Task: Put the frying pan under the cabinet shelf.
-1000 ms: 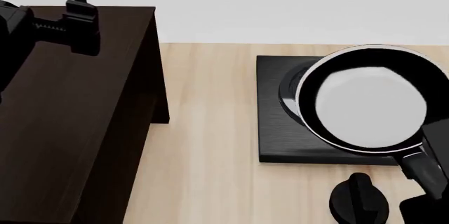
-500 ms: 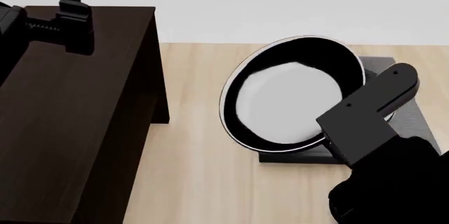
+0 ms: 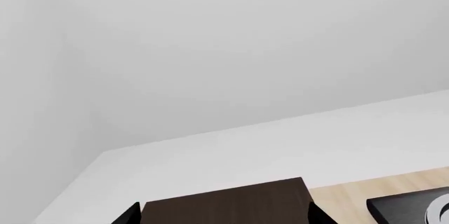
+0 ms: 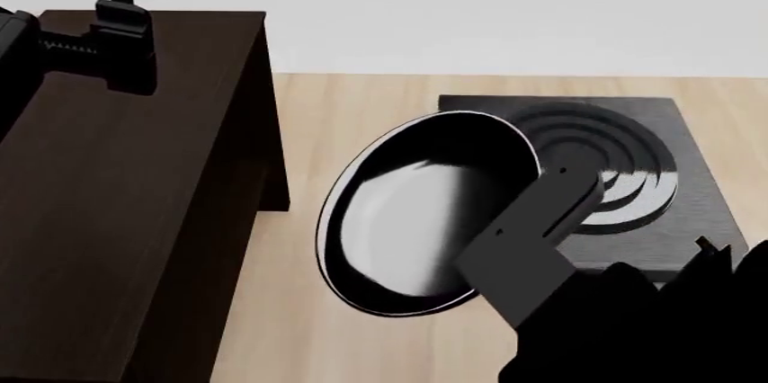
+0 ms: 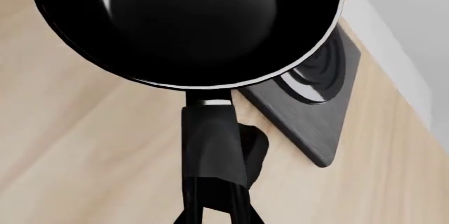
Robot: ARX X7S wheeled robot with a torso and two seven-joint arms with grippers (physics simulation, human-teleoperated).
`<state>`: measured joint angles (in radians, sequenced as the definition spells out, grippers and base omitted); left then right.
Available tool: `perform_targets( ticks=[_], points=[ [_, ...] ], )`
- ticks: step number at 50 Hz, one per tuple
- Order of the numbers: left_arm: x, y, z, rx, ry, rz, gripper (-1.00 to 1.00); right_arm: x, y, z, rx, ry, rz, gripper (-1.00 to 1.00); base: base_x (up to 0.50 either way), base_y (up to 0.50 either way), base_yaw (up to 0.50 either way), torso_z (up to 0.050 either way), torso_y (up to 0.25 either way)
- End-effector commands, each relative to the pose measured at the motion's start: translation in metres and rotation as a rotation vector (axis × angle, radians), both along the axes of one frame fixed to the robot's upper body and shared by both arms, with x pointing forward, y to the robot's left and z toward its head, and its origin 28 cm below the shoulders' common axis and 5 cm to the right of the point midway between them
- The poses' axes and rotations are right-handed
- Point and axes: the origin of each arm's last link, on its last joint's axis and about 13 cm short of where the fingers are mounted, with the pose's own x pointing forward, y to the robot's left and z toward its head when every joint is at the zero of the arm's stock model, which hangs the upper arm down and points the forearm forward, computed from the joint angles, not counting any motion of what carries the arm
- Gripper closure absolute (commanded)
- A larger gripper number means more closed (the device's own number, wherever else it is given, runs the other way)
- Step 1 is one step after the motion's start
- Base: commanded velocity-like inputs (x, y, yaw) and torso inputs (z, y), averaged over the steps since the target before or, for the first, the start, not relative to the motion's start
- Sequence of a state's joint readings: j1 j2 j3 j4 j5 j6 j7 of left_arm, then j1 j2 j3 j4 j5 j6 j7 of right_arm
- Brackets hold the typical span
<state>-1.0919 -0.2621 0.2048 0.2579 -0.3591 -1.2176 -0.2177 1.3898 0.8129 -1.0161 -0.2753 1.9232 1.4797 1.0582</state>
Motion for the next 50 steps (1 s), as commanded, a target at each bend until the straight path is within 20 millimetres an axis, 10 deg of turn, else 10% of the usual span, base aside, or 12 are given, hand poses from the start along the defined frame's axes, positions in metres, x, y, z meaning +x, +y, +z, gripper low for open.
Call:
perform_targets(
  ticks=[1,50],
  points=[
    [-0.001,0.001,-0.001,-0.003,0.000,0.002,-1.00,0.012,0.004,-0.008,-0.022,-0.054,0.012,1.00,0.00,0.00,0.00,0.000,0.000],
    [-0.002,0.007,-0.005,-0.014,0.005,0.017,-1.00,0.053,0.038,-0.075,0.040,0.082,0.140,1.00,0.00,0.00,0.00,0.000,0.001]
  ],
)
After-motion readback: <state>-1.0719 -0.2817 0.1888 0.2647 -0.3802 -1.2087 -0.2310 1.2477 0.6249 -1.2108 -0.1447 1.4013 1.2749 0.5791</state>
